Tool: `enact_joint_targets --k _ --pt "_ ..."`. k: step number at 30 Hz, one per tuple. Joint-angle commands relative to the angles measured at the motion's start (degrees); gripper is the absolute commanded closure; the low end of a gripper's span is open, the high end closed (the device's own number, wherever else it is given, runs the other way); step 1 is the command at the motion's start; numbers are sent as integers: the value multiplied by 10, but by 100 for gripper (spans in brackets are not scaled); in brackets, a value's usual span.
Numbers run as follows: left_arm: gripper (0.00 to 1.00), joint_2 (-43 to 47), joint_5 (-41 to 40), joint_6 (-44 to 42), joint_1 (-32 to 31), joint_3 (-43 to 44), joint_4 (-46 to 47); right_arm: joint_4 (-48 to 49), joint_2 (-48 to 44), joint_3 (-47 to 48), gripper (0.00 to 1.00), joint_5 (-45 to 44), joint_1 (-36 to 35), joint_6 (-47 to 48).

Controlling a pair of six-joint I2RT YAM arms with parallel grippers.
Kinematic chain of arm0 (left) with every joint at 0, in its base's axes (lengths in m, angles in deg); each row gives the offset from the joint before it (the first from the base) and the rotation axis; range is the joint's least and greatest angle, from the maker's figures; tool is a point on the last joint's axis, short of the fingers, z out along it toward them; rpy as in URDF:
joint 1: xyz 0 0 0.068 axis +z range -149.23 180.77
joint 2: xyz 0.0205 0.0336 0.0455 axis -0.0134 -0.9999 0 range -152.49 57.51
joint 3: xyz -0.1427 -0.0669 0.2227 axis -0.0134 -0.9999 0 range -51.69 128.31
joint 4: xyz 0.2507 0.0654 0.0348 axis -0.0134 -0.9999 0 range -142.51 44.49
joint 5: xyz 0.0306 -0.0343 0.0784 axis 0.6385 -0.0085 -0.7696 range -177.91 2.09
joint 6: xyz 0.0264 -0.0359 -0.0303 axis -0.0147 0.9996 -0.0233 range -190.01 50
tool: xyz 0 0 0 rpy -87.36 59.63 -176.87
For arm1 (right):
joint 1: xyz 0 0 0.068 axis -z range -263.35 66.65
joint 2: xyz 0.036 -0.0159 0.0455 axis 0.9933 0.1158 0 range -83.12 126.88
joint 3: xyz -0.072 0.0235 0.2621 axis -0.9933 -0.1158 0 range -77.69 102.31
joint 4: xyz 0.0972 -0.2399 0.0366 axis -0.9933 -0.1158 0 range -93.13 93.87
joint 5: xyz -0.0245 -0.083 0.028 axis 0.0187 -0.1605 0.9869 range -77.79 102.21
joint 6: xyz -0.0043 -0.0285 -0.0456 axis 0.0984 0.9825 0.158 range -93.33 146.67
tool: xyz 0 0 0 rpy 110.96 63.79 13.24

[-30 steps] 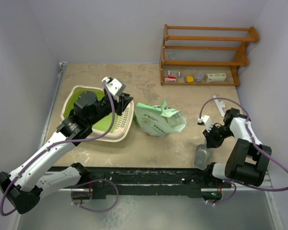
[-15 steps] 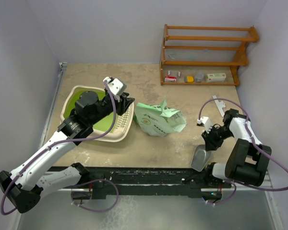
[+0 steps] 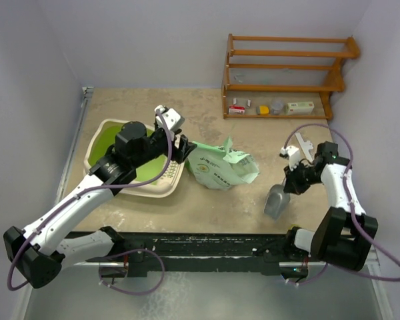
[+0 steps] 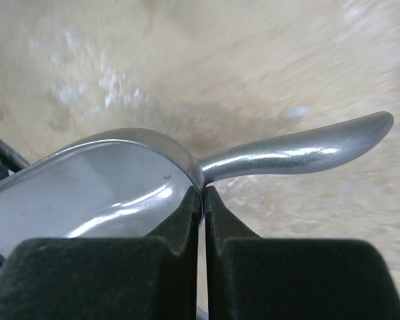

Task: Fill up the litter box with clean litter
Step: Pick up the spatula from the center of the board.

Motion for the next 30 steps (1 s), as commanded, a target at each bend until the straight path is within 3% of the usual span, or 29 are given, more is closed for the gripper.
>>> enact_joint_targets --k 1,4,5,6,11,20,30 --pt "30 34 56 38 3 -1 73 29 -58 80 100 70 -1 -126" --pt "28 43 84 67 2 1 98 29 -83 115 100 70 -2 -126" --pt "28 41 89 83 2 6 102 39 -91 119 100 74 -1 -157" --pt "27 38 92 98 2 12 107 98 -101 144 100 38 -2 -292" --pt "25 -4 102 189 -22 49 138 180 -155 202 100 -3 -2 -400" --pt "26 -162 -9 238 -175 119 230 278 -213 238 100 -53 -8 -505" --pt "26 -294 -39 236 -209 204 290 295 -243 236 100 -63 -8 -529"
